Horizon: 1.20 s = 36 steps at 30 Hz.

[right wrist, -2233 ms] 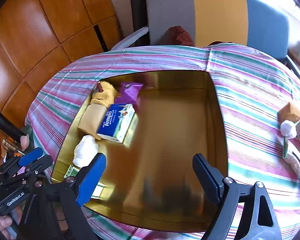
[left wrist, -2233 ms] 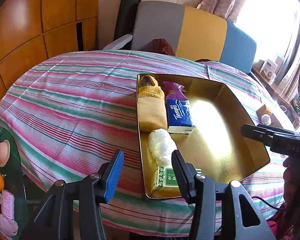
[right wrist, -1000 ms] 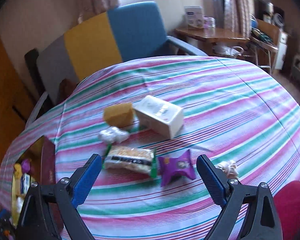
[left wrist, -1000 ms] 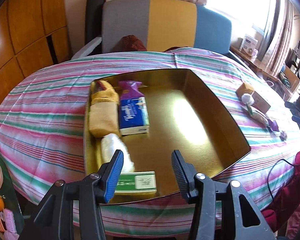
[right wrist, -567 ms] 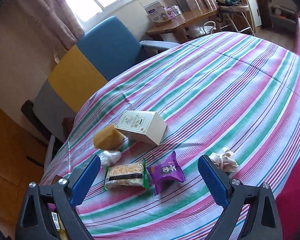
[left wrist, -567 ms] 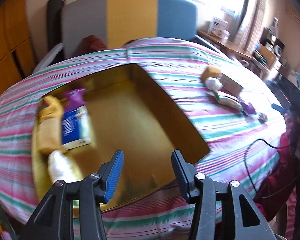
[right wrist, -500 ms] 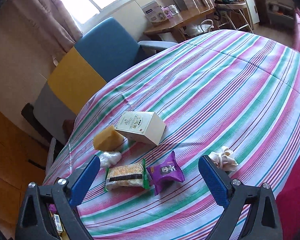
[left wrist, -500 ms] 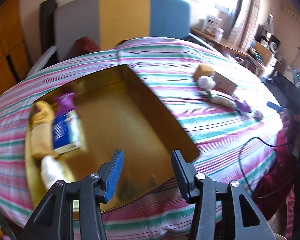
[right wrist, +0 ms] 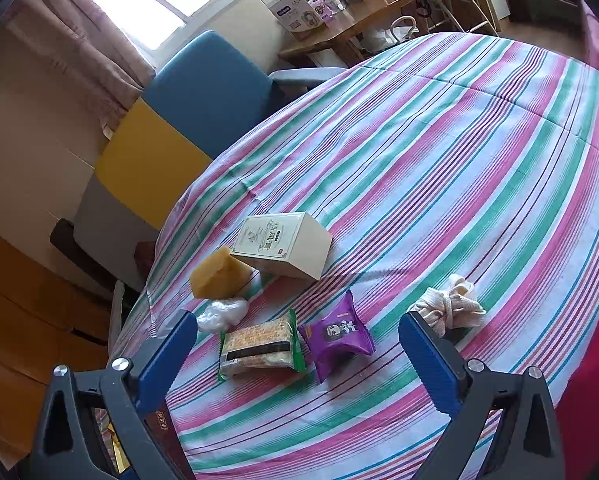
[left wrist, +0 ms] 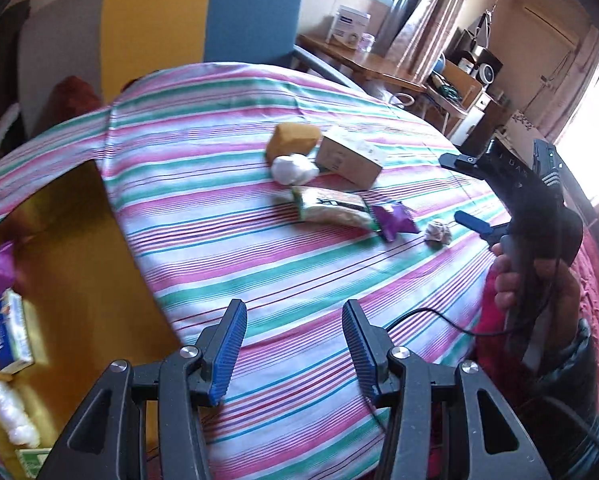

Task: Organize objects
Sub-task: 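Grasp the green-wrapped cracker packet on the cloth with the left tool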

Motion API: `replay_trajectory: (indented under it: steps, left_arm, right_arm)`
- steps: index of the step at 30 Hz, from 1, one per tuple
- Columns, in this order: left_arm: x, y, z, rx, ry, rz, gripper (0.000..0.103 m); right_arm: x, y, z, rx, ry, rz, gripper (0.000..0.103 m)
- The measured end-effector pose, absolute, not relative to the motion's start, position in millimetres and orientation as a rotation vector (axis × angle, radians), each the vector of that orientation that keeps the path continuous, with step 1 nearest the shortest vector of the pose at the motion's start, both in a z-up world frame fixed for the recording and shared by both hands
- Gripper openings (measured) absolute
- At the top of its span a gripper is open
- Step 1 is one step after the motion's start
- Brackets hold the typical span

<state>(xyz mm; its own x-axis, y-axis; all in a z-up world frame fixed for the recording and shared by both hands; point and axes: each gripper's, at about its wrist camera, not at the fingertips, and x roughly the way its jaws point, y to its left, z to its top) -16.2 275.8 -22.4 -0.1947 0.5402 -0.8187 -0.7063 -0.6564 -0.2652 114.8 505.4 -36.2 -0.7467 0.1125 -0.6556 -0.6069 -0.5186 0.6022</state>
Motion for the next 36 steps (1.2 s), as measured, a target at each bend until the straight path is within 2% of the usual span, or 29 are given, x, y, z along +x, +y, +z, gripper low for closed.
replay_trajectory:
  steps: [7, 18, 27, 36]
  left_arm:
    - [-30.1, 323.6, -41.3, -1.335, 0.172, 1.851, 0.050]
    - [-54.0, 386.2, -41.4, -1.252, 0.354, 1.851, 0.050]
    - [-45.7, 435.9, -61.4, -1.058, 0.713, 1.686, 0.051]
    - [-49.2, 481.2, -87.7, -0.993, 0.890, 1.497, 0.051]
  right_arm:
    - [113.7, 506.8, -37.4, -0.785, 1.249, 2.299, 0.102]
    - [118.1, 511.7, -41.4, -0.765, 1.350, 2.288, 0.103]
    - [118.5, 515.6, -46.6, -0.765, 1.428, 2.278, 0.103]
    - [117.8, 517.3, -50.4, -0.775, 1.474, 2.272, 0.103]
